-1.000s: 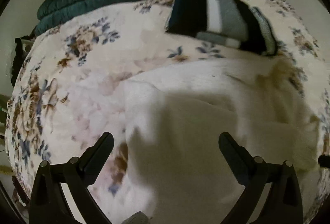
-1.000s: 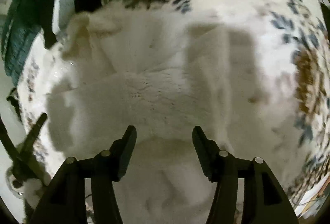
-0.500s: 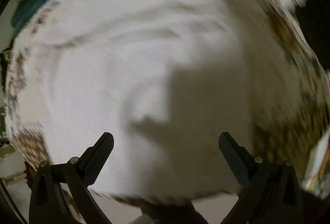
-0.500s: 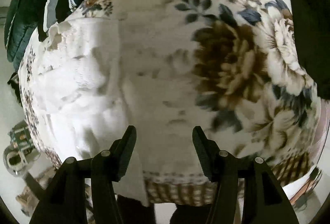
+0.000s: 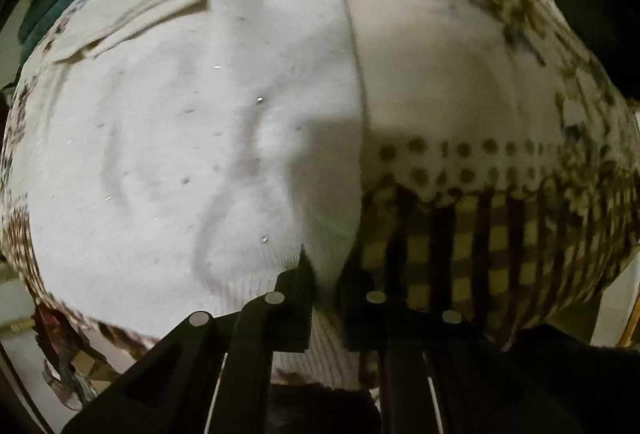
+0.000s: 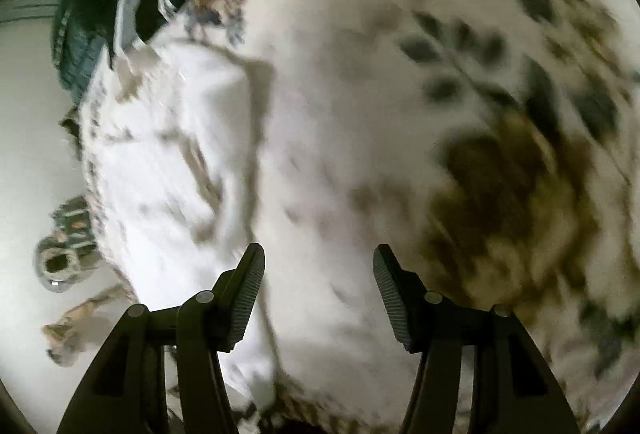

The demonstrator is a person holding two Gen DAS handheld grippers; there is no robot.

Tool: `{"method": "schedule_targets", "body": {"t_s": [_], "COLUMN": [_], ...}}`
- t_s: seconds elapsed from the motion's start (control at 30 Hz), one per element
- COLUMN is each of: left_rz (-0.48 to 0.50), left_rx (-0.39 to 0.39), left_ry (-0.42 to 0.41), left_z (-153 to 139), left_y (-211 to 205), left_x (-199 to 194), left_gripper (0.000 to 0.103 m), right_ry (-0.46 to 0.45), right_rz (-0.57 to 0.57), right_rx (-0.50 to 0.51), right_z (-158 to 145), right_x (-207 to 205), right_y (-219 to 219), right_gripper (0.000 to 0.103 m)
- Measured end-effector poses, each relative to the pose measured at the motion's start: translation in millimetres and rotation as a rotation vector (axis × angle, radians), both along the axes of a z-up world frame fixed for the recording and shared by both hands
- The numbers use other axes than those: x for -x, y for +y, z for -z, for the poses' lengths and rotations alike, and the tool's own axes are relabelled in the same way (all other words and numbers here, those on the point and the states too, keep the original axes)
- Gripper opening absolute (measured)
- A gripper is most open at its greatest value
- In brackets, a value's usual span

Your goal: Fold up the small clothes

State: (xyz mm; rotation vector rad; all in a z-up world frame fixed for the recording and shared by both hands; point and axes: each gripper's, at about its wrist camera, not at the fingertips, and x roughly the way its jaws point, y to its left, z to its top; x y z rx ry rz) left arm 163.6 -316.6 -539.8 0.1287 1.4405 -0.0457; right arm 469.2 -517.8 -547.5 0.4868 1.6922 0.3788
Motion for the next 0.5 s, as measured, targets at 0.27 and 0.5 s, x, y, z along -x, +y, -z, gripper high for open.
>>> {"method": "schedule_targets", "body": {"t_s": [0.27, 0.5], "left_rz": [-0.096, -0.172], "left_rx": [0.026, 0.059], "left_ry": [-0.029, -0.085], "left_z": [-33, -75], "left_y": [22, 57], "left_x": [-1, 0], "left_gripper": [0.007, 0.007], "right_ry": [0.121, 0.112], "right_rz": [0.102, 0.086], "right_rx": [-0.227, -0.240], "right_z": [62, 48], "right_x": [-81, -88], "right_y": [40, 72], "right_gripper": [0.058, 0.008]}}
